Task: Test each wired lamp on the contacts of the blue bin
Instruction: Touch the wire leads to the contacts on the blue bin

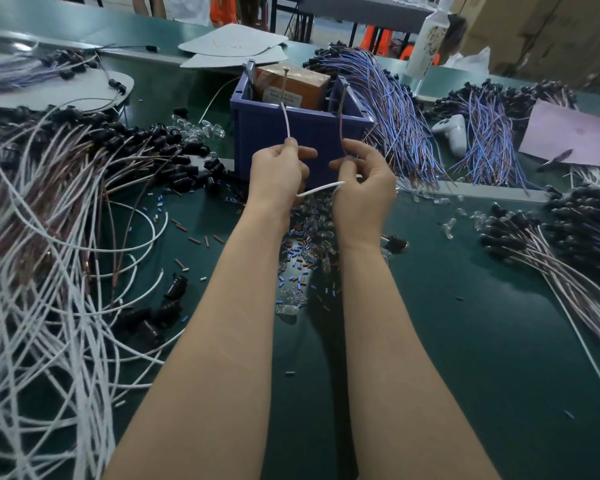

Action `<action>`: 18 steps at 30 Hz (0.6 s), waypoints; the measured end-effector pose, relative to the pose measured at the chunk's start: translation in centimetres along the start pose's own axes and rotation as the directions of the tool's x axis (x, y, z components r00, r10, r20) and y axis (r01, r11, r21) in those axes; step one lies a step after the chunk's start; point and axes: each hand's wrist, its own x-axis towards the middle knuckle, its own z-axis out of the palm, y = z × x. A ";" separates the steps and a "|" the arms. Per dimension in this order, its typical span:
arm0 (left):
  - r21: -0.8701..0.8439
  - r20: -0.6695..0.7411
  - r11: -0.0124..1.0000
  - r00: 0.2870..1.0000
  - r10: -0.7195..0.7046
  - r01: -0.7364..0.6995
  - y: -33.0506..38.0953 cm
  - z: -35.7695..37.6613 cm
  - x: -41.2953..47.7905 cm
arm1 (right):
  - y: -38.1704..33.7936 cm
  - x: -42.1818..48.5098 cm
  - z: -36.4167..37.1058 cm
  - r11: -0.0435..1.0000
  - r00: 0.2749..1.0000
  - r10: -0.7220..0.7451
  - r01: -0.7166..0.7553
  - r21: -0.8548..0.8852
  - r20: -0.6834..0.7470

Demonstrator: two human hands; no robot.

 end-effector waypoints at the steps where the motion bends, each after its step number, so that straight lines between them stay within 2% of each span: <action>1: -0.003 0.003 1.000 1.000 0.001 -0.001 0.0 0.0 0.1 | 0.0 0.0 0.0 1.000 1.000 -0.005 0.005 -0.002 -0.005; 18: 0.013 0.021 1.000 1.000 -0.014 0.014 0.1 -0.1 0.3 | 0.0 -0.1 0.0 1.000 1.000 -0.006 0.006 -0.014 0.008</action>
